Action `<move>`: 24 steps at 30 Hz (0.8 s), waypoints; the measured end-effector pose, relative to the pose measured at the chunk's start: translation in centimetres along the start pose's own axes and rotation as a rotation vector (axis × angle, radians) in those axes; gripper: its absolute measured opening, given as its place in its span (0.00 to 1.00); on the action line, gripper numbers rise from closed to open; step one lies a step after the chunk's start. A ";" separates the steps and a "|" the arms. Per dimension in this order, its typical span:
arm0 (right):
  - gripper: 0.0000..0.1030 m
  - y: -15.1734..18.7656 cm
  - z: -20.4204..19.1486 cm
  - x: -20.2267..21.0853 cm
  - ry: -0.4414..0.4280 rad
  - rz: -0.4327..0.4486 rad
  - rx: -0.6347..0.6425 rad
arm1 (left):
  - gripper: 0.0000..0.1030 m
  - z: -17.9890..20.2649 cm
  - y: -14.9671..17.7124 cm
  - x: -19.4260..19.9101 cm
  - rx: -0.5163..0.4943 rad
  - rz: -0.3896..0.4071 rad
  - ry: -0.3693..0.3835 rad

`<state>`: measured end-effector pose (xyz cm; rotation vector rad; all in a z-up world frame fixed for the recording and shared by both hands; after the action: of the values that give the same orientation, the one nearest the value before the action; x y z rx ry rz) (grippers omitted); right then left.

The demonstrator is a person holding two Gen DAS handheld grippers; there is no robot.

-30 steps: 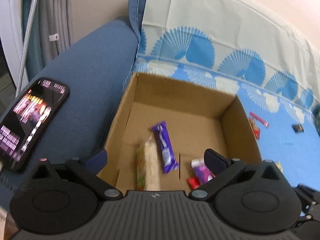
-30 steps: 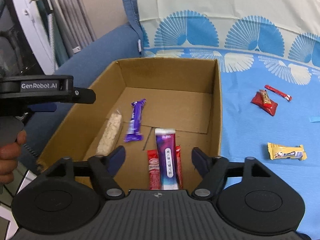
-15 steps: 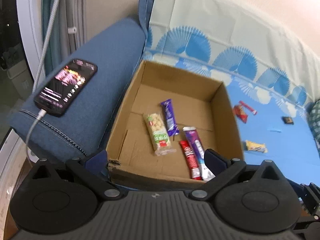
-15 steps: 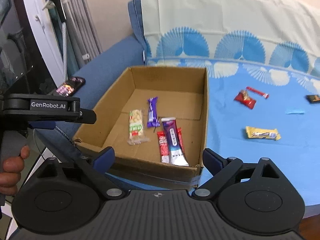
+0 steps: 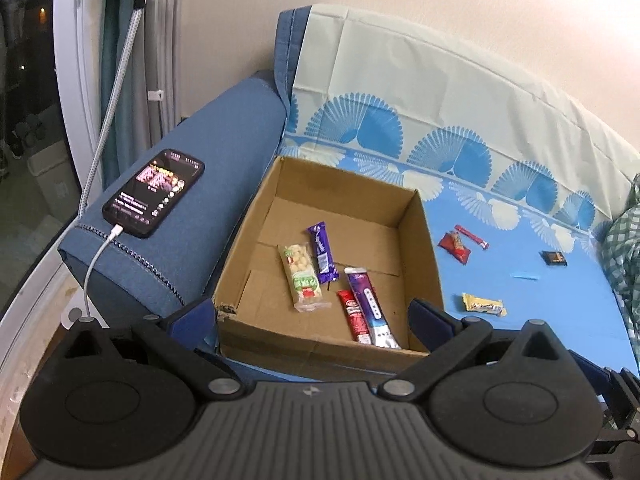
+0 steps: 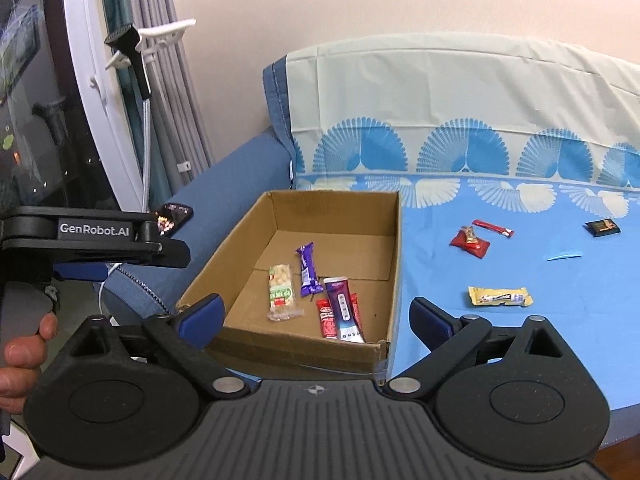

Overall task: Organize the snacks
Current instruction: 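Open both tools to drop the peanut bar and purple tube into the box, then grasp the red-gold candy with the left tool while the right tool grasps the yellow bar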

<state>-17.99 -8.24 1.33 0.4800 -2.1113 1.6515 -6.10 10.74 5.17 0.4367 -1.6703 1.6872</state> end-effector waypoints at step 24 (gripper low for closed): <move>0.99 0.9 5.4 -1.2 -0.016 -0.032 -0.136 | 1.00 5.9 -1.9 -2.5 -0.089 -0.023 -0.017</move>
<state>-18.05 -13.24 -1.15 0.4823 -2.1983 1.4796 -4.46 4.28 5.51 0.4276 -1.7384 1.5897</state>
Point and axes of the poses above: each gripper's, at about its wrist camera, not at the fingertips, and x roughly against the way its jaws point, z to its right, y to its underside, the point moved 3 cm from there along -x, roughly the way its jaws point, and after that the axes turned 2 degrees about -x, right-handed, at the moved point
